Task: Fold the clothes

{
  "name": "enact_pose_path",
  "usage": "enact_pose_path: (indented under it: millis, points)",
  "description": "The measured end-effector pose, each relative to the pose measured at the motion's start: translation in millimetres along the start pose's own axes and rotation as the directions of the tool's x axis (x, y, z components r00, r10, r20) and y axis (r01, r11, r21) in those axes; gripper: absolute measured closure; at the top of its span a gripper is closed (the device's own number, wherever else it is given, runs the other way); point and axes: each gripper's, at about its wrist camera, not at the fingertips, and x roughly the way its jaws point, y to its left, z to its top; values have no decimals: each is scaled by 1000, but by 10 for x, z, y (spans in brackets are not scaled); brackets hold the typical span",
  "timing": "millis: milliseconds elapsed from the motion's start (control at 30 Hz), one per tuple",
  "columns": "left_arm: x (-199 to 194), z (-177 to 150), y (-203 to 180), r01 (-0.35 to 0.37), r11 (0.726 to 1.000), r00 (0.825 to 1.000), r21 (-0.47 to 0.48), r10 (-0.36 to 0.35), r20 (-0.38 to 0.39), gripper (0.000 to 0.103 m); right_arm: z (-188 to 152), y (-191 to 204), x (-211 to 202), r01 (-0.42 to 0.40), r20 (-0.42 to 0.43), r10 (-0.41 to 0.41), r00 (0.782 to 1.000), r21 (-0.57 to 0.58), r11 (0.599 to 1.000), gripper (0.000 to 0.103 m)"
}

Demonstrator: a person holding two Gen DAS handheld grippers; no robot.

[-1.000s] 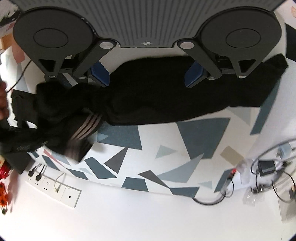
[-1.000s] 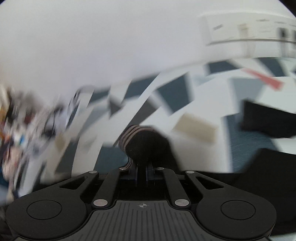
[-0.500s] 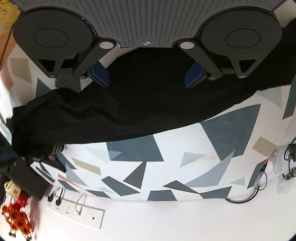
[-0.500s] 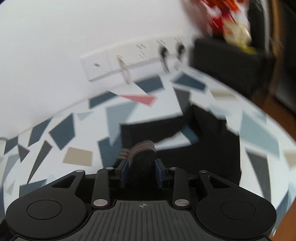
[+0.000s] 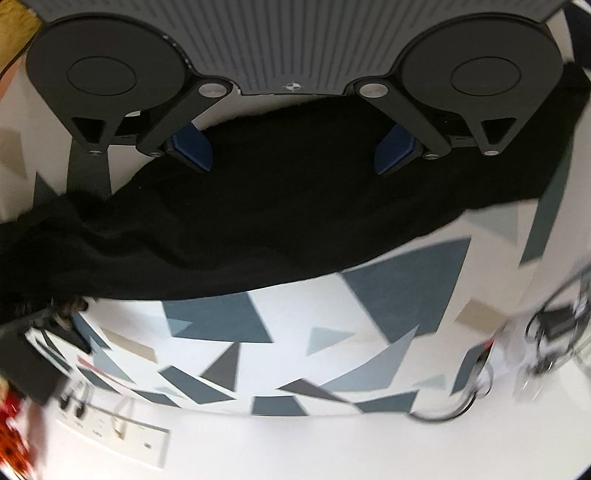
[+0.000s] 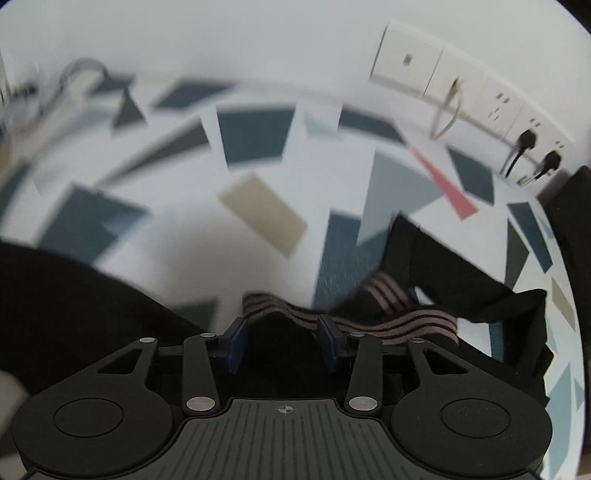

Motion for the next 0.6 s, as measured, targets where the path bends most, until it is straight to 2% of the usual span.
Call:
enact_pose_path:
  millis: [67, 133, 233, 300, 400, 467, 500, 533, 567, 600]
  points:
    - [2, 2, 2, -15, 1000, 1000, -22, 15, 6, 7, 57, -107, 88, -20, 7, 19, 1000, 48, 999, 94]
    - [13, 14, -7, -32, 999, 999, -40, 33, 11, 6, 169, -312, 115, -68, 32, 64, 997, 186, 980, 94]
    - [59, 66, 15, -55, 996, 998, -69, 57, 16, 4, 383, -700, 101, -186, 164, 128, 978, 416, 890, 95]
    - [106, 132, 45, -75, 993, 997, -92, 76, 14, 3, 560, -946, 94, -268, 257, 148, 955, 537, 800, 95]
    - [186, 270, 73, -127, 985, 992, -115, 129, 13, 3, 817, -1157, 30, -309, 411, 53, 910, 588, 748, 96]
    - [236, 371, 73, -192, 973, 980, -131, 196, 19, 3, 988, -1292, -15, -337, 503, -22, 864, 611, 716, 95]
    - [258, 406, 65, -219, 966, 974, -134, 224, 25, 3, 1074, -1360, -38, -353, 544, -61, 837, 621, 700, 94]
    - [279, 440, 57, -245, 960, 967, -137, 252, 31, 3, 1159, -1427, -60, -369, 583, -101, 806, 630, 684, 85]
    - [294, 470, 50, -267, 954, 961, -137, 274, 33, 3, 1178, -1495, -40, -363, 587, -140, 797, 651, 667, 61]
    - [302, 487, 42, -286, 949, 956, -132, 293, 35, 3, 1167, -1571, -12, -344, 573, -171, 802, 675, 653, 50]
